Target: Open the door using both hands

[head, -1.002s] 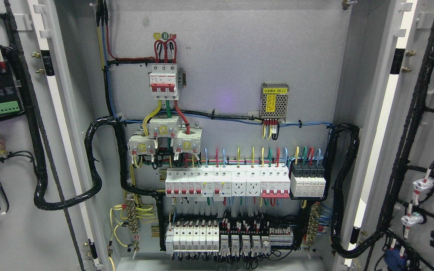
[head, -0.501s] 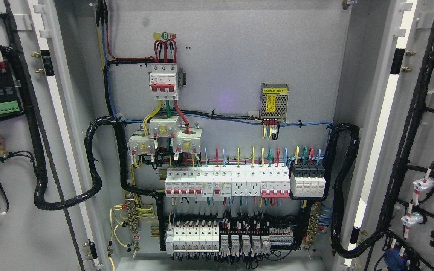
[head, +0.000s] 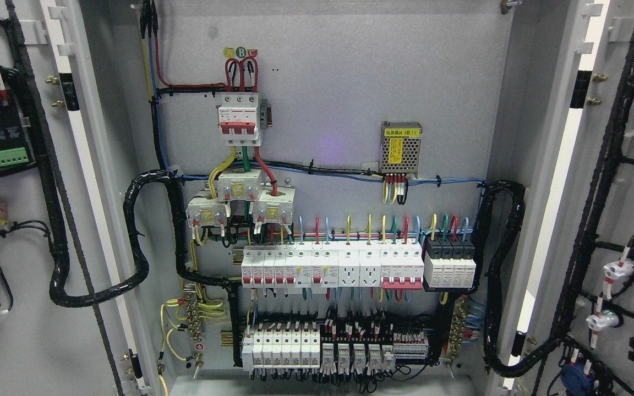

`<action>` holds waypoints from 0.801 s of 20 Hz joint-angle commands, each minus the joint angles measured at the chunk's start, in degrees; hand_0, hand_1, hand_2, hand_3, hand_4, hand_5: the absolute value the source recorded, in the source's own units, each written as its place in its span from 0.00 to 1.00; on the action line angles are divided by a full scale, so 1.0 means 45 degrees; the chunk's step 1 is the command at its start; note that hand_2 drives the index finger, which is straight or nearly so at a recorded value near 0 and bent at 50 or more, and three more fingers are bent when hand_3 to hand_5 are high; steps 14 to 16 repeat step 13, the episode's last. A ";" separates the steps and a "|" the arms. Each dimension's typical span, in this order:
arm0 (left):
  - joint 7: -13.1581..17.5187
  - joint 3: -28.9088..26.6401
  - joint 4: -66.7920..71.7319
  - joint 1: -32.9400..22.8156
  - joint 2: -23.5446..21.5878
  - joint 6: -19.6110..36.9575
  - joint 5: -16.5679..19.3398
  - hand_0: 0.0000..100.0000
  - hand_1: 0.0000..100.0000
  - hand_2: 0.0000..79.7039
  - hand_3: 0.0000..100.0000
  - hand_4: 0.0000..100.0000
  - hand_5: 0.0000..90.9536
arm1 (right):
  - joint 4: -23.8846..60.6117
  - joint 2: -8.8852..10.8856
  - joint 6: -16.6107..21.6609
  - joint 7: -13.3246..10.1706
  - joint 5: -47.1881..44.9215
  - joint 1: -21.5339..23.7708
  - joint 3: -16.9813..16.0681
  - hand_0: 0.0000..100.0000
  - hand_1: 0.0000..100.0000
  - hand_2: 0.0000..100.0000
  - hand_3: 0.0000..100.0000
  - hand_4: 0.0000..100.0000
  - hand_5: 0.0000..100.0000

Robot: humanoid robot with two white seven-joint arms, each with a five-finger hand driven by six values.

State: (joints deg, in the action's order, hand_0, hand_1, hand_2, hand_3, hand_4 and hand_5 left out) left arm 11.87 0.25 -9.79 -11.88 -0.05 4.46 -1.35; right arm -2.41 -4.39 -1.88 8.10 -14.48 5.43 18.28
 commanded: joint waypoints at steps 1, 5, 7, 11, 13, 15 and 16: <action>-0.0002 -0.0349 0.0046 0.0081 0.0383 0.0004 -0.0130 0.12 0.39 0.00 0.00 0.00 0.00 | 0.0028 -0.0079 0.0027 0.0056 -0.0006 -0.0035 -0.0175 0.12 0.39 0.00 0.00 0.00 0.00; -0.0002 -0.0349 0.0046 0.0081 0.0383 0.0004 -0.0150 0.12 0.39 0.00 0.00 0.00 0.00 | 0.0223 -0.0079 0.0027 0.0056 -0.0006 -0.0035 -0.0175 0.12 0.39 0.00 0.00 0.00 0.00; -0.0002 -0.0349 0.0046 0.0081 0.0383 0.0004 -0.0150 0.12 0.39 0.00 0.00 0.00 0.00 | 0.0263 -0.0079 0.0027 0.0056 -0.0006 -0.0035 -0.0175 0.12 0.39 0.00 0.00 0.00 0.00; -0.0002 -0.0349 0.0046 0.0081 0.0383 0.0004 -0.0130 0.12 0.39 0.00 0.00 0.00 0.00 | 0.0282 -0.0079 0.0027 0.0056 -0.0006 -0.0035 -0.0175 0.12 0.39 0.00 0.00 0.00 0.00; -0.0002 -0.0349 0.0046 0.0081 0.0383 0.0004 -0.0150 0.12 0.39 0.00 0.00 0.00 0.00 | 0.0282 -0.0040 0.0027 0.0095 -0.0006 -0.0035 -0.0194 0.12 0.39 0.00 0.00 0.00 0.00; -0.0002 -0.0349 0.0046 0.0081 0.0383 0.0004 -0.0150 0.12 0.39 0.00 0.00 0.00 0.00 | 0.0282 -0.0040 0.0027 0.0095 -0.0006 -0.0035 -0.0194 0.12 0.39 0.00 0.00 0.00 0.00; -0.0002 -0.0349 0.0046 0.0081 0.0383 0.0004 -0.0150 0.12 0.39 0.00 0.00 0.00 0.00 | 0.0282 -0.0040 0.0027 0.0095 -0.0006 -0.0035 -0.0194 0.12 0.39 0.00 0.00 0.00 0.00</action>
